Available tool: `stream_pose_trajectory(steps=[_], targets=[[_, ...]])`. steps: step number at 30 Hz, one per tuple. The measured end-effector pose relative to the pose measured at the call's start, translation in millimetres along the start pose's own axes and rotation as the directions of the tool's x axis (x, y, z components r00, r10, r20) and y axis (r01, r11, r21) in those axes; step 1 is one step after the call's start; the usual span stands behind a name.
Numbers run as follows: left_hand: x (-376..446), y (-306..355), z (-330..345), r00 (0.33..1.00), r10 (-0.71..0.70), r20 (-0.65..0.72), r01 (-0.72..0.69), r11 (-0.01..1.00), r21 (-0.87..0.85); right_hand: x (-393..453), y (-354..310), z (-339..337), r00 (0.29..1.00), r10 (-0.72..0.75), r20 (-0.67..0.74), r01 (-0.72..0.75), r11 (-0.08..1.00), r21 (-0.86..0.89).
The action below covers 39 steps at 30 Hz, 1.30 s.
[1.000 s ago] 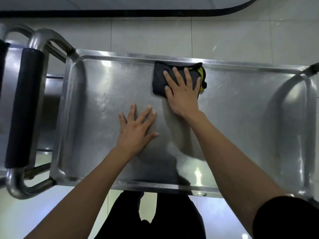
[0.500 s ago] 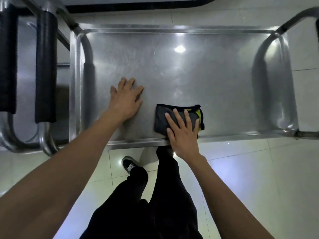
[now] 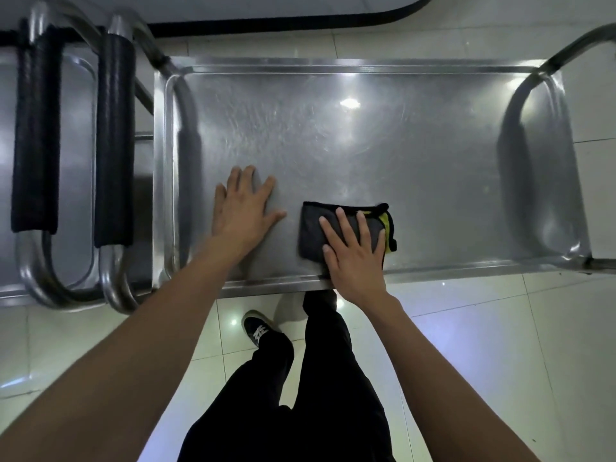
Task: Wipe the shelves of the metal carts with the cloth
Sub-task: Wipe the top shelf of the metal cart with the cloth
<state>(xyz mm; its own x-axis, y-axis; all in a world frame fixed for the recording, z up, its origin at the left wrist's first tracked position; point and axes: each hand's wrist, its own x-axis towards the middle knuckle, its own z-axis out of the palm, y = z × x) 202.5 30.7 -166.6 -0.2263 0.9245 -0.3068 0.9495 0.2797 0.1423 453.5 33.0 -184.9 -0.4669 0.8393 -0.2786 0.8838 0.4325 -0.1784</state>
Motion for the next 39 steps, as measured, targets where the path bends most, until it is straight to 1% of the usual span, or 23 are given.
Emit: stream_pose_trajectory(steps=[6, 11, 14, 18, 21, 24, 27, 31, 35, 37, 39], targets=[[-1.1, 2.7, 3.0, 0.999, -0.045, 0.022, 0.045, 0.999, -0.022, 107.6, -3.7, -27.2, 1.0, -0.019, 0.024, 0.018, 0.998, 0.059], [-0.7, 3.0, 1.4, 0.996, -0.067, 0.059, 0.07, 0.996, -0.056, 205.0, -5.8, -54.1, 0.998, -0.059, 0.018, 0.058, 0.996, 0.064], [-0.6, 2.4, 4.4, 0.996, -0.077, 0.044, 0.08, 0.993, -0.081, 254.6, -8.9, -65.1, 0.997, -0.075, 0.005, 0.075, 0.996, 0.055], [-1.8, 1.8, 11.9, 0.996, -0.093, 0.018, 0.094, 0.992, -0.09, 305.8, -19.5, -79.0, 0.994, -0.11, -0.012, 0.111, 0.993, 0.044], [-0.2, 0.5, 14.5, 0.995, -0.095, 0.01, 0.096, 0.992, -0.088, 319.9, -23.0, -83.4, 0.992, -0.124, -0.024, 0.125, 0.991, 0.049], [-3.1, -0.2, 13.3, 0.995, -0.098, 0.014, 0.099, 0.989, -0.109, 309.4, -23.8, -80.5, 0.992, -0.121, -0.024, 0.122, 0.991, 0.059], [-6.2, -0.2, 10.6, 0.996, -0.083, 0.025, 0.086, 0.989, -0.119, 275.6, -24.1, -70.2, 0.994, -0.11, -0.011, 0.111, 0.992, 0.06], [-4.2, -3.1, 5.6, 0.997, -0.063, 0.047, 0.069, 0.99, -0.126, 198.8, -21.8, -48.4, 0.995, -0.097, -0.016, 0.098, 0.993, 0.064], [-5.4, -13.8, 4.8, 0.997, 0.001, 0.08, 0.009, 0.992, -0.127, 107.2, -23.7, -20.0, 0.996, -0.08, -0.034, 0.081, 0.996, 0.041], [-9.7, -20.0, 4.4, 0.998, 0.017, 0.066, -0.009, 0.992, -0.124, 62.2, -29.4, -4.8, 0.996, -0.081, -0.04, 0.082, 0.996, 0.023], [-18.7, -28.6, 4.0, 1.0, -0.006, 0.027, 0.009, 0.997, -0.08, 22.4, -39.1, 8.4, 0.996, -0.085, -0.038, 0.085, 0.996, 0.007]])
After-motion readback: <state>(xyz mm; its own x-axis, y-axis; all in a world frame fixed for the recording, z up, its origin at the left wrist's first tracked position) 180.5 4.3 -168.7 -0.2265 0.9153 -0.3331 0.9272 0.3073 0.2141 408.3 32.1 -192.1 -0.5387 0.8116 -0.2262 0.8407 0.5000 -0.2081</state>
